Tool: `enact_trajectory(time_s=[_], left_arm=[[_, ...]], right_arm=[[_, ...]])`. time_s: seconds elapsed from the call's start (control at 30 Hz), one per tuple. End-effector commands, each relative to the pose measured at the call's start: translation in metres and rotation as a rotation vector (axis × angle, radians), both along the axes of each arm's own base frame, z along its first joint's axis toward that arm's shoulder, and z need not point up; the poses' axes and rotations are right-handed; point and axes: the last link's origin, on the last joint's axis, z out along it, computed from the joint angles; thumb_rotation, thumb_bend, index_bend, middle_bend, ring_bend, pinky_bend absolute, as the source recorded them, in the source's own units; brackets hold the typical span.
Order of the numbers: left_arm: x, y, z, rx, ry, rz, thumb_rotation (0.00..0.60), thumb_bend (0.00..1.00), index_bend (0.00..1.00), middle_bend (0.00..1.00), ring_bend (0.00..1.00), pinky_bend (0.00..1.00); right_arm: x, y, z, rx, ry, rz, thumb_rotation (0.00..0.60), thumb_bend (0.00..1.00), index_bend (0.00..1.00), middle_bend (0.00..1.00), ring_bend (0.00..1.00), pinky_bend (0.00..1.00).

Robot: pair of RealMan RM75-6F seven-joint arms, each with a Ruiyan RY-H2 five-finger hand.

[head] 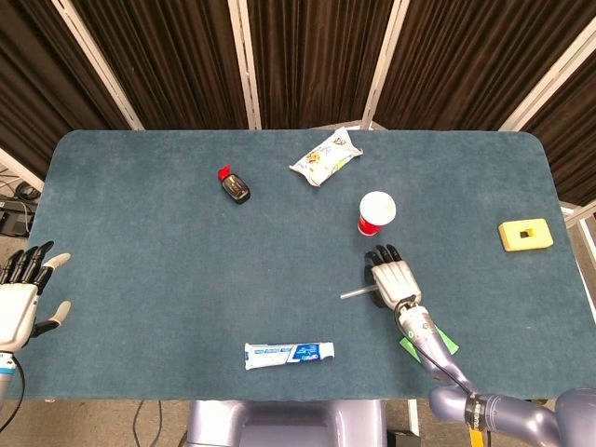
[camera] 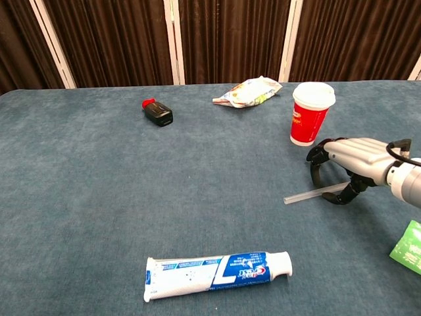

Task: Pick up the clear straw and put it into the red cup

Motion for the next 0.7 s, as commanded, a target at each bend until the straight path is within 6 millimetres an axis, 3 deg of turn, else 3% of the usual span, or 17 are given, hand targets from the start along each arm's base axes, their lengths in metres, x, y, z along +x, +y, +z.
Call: enact_trajectory(time_s=[0.03,0.4,0.7], left_arm=[[0.0000,0.0000,0.0000,0.000,0.000,0.000,0.600,0.37,0.18,0.00,0.00,0.00],[0.0000,-0.0001,-0.0001,0.000,0.000,0.000,0.600,0.37,0.18,0.00,0.00,0.00],[0.0001,0.0001,0.0000,0.000,-0.001,0.000,0.600,0.37,0.18,0.00,0.00,0.00]], right_arm=[[-0.0007,0.0003,0.0000,0.000,0.003,-0.001,0.600,0.37,0.47,0.15,0.00,0.00],[-0.0011,0.0026,-0.0020,0.004,0.002,-0.002,0.600,0.47,0.50,0.15,0.00,0.00],[-0.0012,0.0036,-0.0015,0.005,0.001,-0.004,0.600,0.46,0.50,0.15,0.00,0.00]])
